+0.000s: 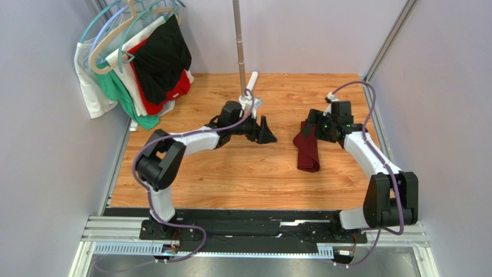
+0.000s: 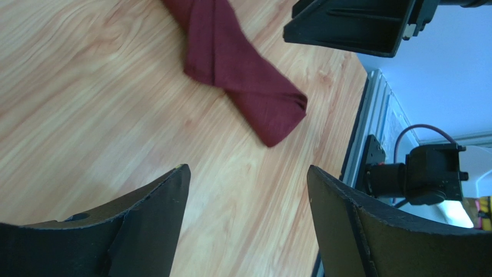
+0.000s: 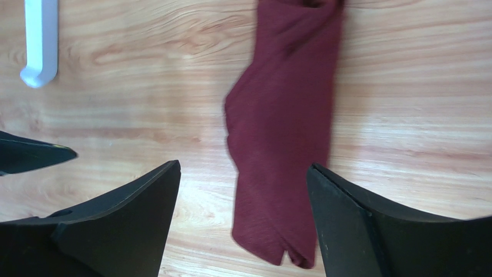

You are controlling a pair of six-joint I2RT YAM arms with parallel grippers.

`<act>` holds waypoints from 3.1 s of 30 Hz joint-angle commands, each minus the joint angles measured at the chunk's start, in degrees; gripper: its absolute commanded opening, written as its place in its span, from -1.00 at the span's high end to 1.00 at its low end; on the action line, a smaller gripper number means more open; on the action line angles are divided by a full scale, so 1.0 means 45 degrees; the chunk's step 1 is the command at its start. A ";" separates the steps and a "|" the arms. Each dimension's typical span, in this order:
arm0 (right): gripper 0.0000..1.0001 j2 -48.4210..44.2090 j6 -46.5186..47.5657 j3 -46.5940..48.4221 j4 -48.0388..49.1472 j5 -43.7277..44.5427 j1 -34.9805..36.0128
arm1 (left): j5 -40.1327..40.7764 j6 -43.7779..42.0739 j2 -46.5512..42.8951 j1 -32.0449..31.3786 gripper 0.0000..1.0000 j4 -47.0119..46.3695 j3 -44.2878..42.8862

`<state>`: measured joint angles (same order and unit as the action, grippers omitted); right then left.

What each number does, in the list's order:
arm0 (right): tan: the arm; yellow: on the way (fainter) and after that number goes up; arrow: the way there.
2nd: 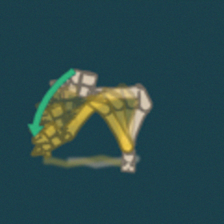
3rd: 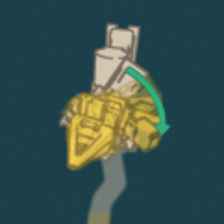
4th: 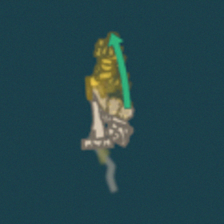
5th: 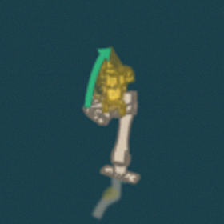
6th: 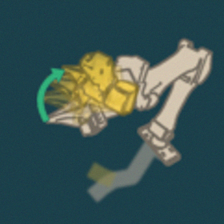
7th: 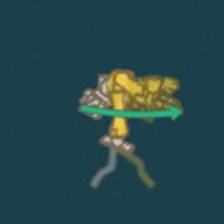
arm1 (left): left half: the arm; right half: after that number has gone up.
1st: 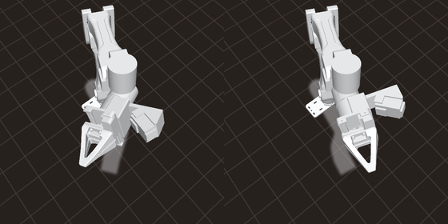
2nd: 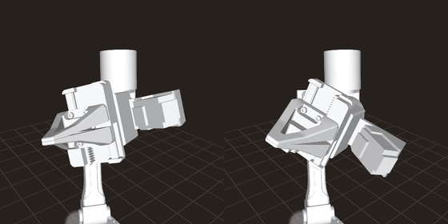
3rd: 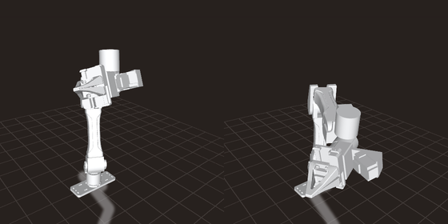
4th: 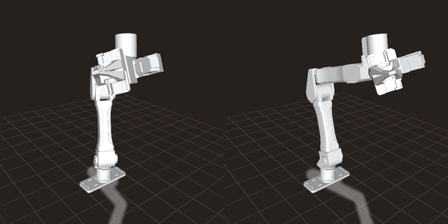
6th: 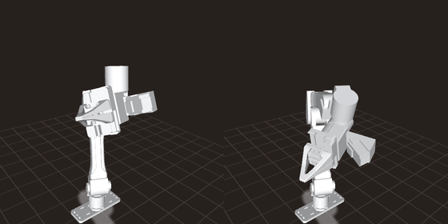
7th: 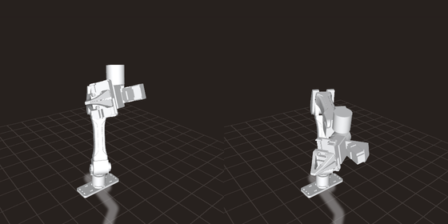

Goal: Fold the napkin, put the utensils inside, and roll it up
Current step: Adjust the napkin at the center of the board.

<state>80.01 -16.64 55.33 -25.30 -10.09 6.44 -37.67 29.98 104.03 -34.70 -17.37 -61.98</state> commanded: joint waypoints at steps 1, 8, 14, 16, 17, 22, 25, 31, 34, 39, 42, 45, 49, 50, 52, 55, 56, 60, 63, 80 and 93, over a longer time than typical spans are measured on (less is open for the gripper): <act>-0.71 -0.0376 -0.0402 -0.0654 0.0679 -0.1859 -0.1679 | -0.0008 0.0038 0.2032 -0.0960 -0.70 -0.0769 -0.2257; -0.72 -0.0689 -0.0677 -0.1591 0.1208 -0.2778 -0.2934 | -0.0262 -0.0198 0.4556 -0.1547 -0.73 -0.1570 -0.4292; -0.72 -0.0495 -0.0735 -0.2022 0.1501 -0.2992 -0.3129 | 0.0051 0.0212 0.6254 -0.1606 -0.78 -0.1903 -0.5775; -0.72 -0.0417 -0.0793 -0.2178 0.1676 -0.3070 -0.3169 | 0.0109 0.0194 0.6549 -0.1722 -0.79 -0.1825 -0.6128; -0.72 -0.0416 -0.0794 -0.2198 0.1735 -0.3129 -0.3188 | 0.0167 0.0117 0.6821 -0.1723 -0.79 -0.1728 -0.6459; -0.72 -0.0475 -0.0852 -0.2296 0.1813 -0.3247 -0.3188 | 0.0383 0.0018 0.7351 -0.1801 -0.79 -0.1102 -0.7067; -0.72 -0.0455 -0.0852 -0.2296 0.1872 -0.3286 -0.3188 | 0.0266 0.0077 0.7663 -0.1821 -0.77 -0.0889 -0.7437; -0.71 -0.0046 -0.0950 -0.2413 0.2184 -0.3227 -0.3188 | -0.0066 0.0408 0.8054 -0.1899 -0.64 -0.0751 -0.7907; -0.71 0.0228 -0.1028 -0.2510 0.2418 -0.3285 -0.3188 | -0.0378 0.0525 0.8269 -0.1957 -0.60 -0.0614 -0.8200; -0.71 0.0424 -0.1009 -0.2550 0.2536 -0.3169 -0.3188 | -0.0535 0.0526 0.8328 -0.2035 -0.45 -0.0478 -0.8298; -0.71 0.0482 -0.1028 -0.2511 0.2536 -0.3149 -0.3188 | -0.0710 0.0506 0.8386 -0.2055 -0.25 -0.0360 -0.8415; -0.71 0.0638 -0.1047 -0.2472 0.2614 -0.3168 -0.3188 | -0.0672 0.0604 0.8406 -0.2094 -0.04 -0.0282 -0.8454; -0.71 0.0795 -0.1086 -0.2452 0.2673 -0.3188 -0.3188 | -0.0847 0.0819 0.8542 -0.2152 0.18 -0.0262 -0.8649; -0.71 0.0833 -0.1086 -0.2452 0.2692 -0.3207 -0.3188 | -0.0848 0.0800 0.8562 -0.2153 0.20 -0.0262 -0.8688; -0.71 0.0853 -0.1086 -0.2452 0.2712 -0.3188 -0.3188 | -0.0847 0.0819 0.8562 -0.2153 0.37 -0.0204 -0.8728; -0.71 0.0912 -0.1048 -0.2452 0.2712 -0.3188 -0.3188 | -0.0809 0.0761 0.8543 -0.2153 0.71 -0.0028 -0.8767; -0.71 0.0931 -0.1067 -0.2471 0.2712 -0.3188 -0.3188 | -0.0789 0.0722 0.8485 -0.2133 0.77 0.0030 -0.8709; -0.71 0.0951 -0.1028 -0.2472 0.2673 -0.3110 -0.3188 | -0.0769 0.0779 0.8192 -0.1977 0.95 -0.0201 -0.8299; -0.71 0.0970 -0.1047 -0.2452 0.2673 -0.3149 -0.3188 | -0.0905 0.1246 0.7880 -0.1626 1.00 -0.0864 -0.7713; -0.70 0.1127 -0.1184 -0.2472 0.2849 -0.3637 -0.3208 | -0.2038 0.2361 0.7254 -0.0982 1.00 -0.3249 -0.6404; -0.67 0.1633 -0.1106 -0.2102 0.3005 -0.4399 -0.2624 | -0.1922 0.1914 0.7020 -0.0668 1.00 -0.2413 -0.5934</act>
<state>86.21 -21.41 43.88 -14.06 -28.25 -7.31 -46.02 40.60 139.68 -37.87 -29.10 -88.68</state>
